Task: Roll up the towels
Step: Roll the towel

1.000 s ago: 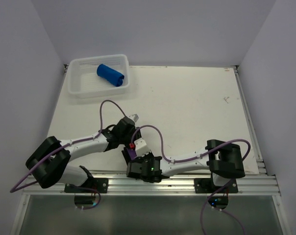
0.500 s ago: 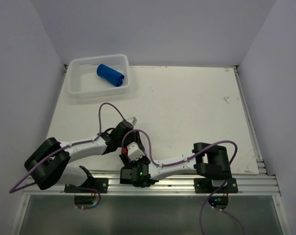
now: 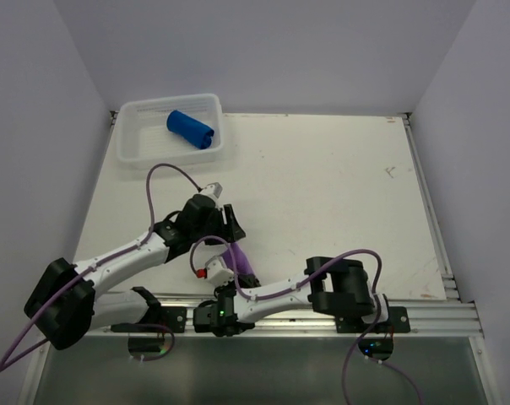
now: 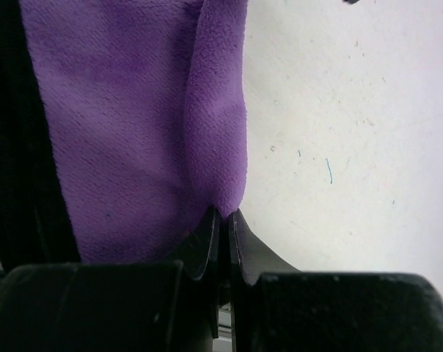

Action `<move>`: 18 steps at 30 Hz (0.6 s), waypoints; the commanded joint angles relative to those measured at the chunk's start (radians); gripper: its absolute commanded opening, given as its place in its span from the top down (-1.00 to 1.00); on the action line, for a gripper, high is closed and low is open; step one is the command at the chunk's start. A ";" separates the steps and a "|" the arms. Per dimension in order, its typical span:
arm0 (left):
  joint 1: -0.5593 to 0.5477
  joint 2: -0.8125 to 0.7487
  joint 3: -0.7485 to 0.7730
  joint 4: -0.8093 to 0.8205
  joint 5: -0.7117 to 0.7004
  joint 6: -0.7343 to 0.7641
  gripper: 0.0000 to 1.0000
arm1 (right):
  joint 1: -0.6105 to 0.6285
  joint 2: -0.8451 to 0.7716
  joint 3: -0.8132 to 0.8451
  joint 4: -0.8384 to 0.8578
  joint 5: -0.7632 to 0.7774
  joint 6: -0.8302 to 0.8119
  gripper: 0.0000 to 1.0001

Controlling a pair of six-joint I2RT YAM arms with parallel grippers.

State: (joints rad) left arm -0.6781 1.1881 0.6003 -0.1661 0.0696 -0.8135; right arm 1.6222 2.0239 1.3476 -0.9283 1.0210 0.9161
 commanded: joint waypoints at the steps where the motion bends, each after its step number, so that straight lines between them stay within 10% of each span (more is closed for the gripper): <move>1: 0.029 -0.022 0.041 -0.023 -0.010 0.043 -0.30 | 0.018 0.055 0.082 -0.150 0.123 0.089 1.00; 18: 0.035 -0.077 -0.043 0.137 0.165 -0.039 -0.25 | 0.027 0.044 0.010 0.138 -0.103 -0.356 1.00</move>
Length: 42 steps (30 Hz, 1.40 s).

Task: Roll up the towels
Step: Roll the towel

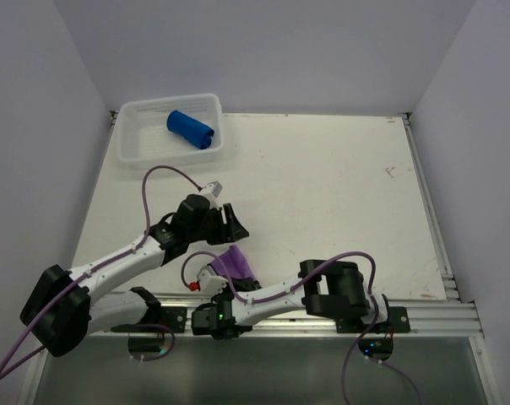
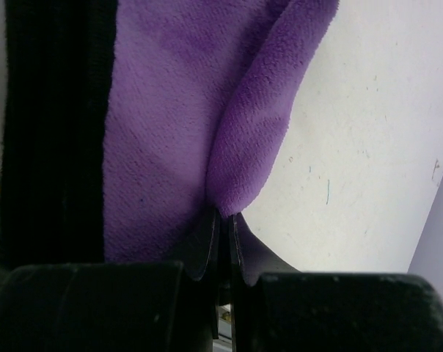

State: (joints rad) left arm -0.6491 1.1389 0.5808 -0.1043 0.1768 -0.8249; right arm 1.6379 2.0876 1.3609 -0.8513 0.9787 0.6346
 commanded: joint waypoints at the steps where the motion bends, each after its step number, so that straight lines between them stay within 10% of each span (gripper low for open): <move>1: 0.005 -0.030 -0.027 0.080 0.059 -0.029 -0.24 | 0.011 -0.027 -0.011 0.069 -0.066 -0.081 1.00; 42: -0.187 0.035 -0.486 0.609 0.023 -0.329 0.35 | 0.030 -0.075 -0.045 0.066 -0.041 -0.058 0.82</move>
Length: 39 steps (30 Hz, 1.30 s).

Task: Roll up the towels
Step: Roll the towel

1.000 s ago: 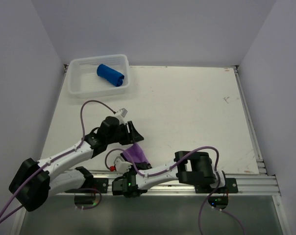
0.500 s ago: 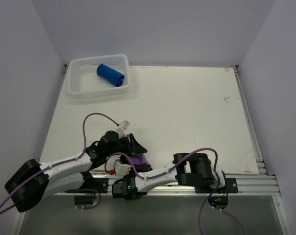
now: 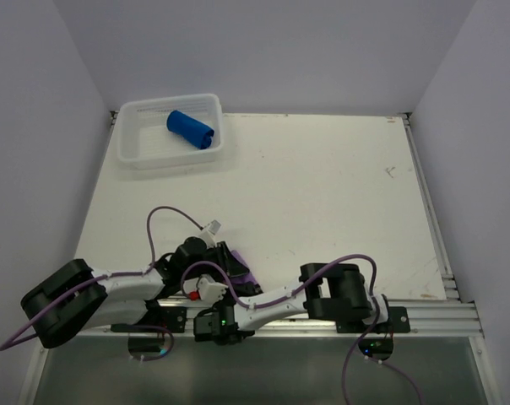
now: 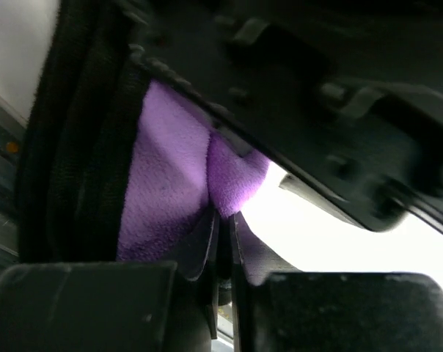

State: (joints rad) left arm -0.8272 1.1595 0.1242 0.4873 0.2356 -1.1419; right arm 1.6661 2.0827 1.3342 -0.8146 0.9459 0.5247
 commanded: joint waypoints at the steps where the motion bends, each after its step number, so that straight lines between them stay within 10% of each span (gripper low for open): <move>1: -0.009 0.012 -0.031 0.013 -0.041 -0.013 0.37 | 0.001 -0.088 -0.027 0.034 -0.007 0.067 0.73; 14: -0.009 0.009 -0.037 -0.062 -0.090 -0.007 0.46 | 0.006 -0.490 -0.280 0.183 -0.133 0.158 0.36; 27: -0.009 -0.003 -0.064 -0.044 -0.088 -0.018 0.47 | -0.207 -0.895 -0.676 0.723 -0.487 0.359 0.26; 39: -0.012 -0.040 -0.098 -0.049 -0.093 -0.025 0.50 | -0.385 -0.846 -0.826 0.976 -0.719 0.503 0.10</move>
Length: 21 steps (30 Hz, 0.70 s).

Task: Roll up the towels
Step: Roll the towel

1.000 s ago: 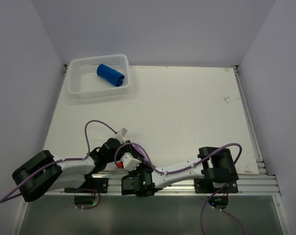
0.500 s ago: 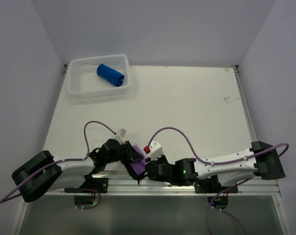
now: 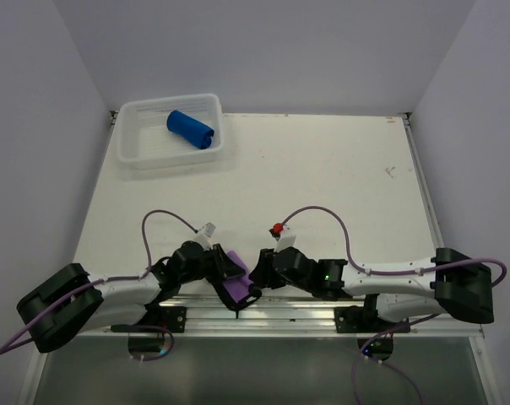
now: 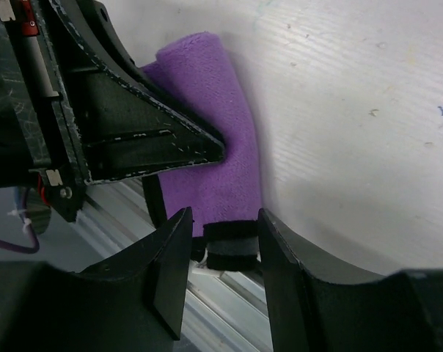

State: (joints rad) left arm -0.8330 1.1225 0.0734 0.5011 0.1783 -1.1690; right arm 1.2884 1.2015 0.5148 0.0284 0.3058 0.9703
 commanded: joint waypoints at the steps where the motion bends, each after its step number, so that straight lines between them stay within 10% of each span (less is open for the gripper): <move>1: -0.005 -0.006 -0.049 -0.062 -0.036 0.000 0.50 | -0.009 0.046 -0.006 0.136 -0.080 0.064 0.10; 21: -0.011 -0.035 -0.063 -0.065 -0.040 -0.003 0.53 | -0.014 0.245 -0.053 0.191 -0.152 0.096 0.16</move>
State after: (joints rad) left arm -0.8387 1.0977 0.0685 0.4854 0.1684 -1.1690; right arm 1.2797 1.4223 0.4740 0.2226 0.1848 1.0698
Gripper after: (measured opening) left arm 0.237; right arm 0.427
